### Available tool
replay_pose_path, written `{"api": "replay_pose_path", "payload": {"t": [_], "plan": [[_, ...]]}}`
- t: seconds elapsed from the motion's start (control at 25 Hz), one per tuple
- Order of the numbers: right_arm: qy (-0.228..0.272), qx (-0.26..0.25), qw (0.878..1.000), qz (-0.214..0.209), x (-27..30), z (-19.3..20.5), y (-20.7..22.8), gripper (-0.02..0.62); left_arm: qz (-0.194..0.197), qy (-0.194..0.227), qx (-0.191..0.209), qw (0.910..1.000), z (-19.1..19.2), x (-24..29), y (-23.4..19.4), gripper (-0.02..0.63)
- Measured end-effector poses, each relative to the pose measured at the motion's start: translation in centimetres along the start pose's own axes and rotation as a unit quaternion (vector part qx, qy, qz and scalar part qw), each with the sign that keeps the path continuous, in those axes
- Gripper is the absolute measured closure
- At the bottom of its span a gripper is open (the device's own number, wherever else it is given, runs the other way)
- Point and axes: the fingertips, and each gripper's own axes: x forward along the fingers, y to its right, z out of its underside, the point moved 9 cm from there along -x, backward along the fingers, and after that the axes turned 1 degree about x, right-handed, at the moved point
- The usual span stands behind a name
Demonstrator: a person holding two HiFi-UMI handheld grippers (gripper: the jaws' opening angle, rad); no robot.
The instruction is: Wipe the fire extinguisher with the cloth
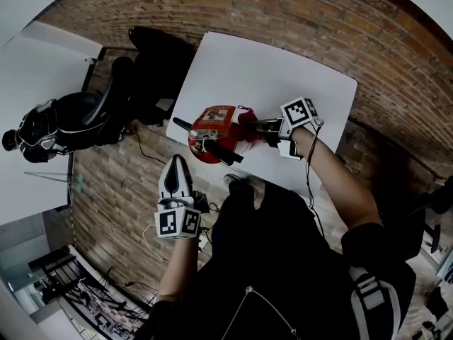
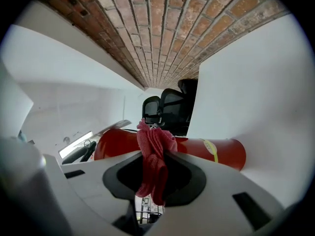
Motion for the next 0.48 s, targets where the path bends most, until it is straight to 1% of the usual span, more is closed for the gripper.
{"api": "replay_pose_path", "payload": {"t": [0.08, 0.16, 0.36, 0.48], "plan": [[0.000, -0.010, 1.000, -0.009, -0.1, -0.1, -1.3, 0.492, 0.003, 0.004, -0.001, 1.0000, 0.0, 0.0, -0.1, 0.575], [0.004, -0.010, 1.000, -0.015, -0.3, -0.1, -2.4, 0.492, 0.009, 0.010, -0.003, 0.9999, 0.0, 0.1, -0.1, 0.575], [0.018, -0.022, 0.999, -0.031, -0.7, 0.3, -5.3, 0.492, 0.035, 0.022, -0.001, 0.9991, -0.4, 0.0, -0.5, 0.575], [0.028, -0.037, 0.997, -0.054, -0.7, 0.5, -7.2, 0.492, 0.050, 0.031, -0.001, 0.9983, -0.7, -0.2, -0.9, 0.575]]}}
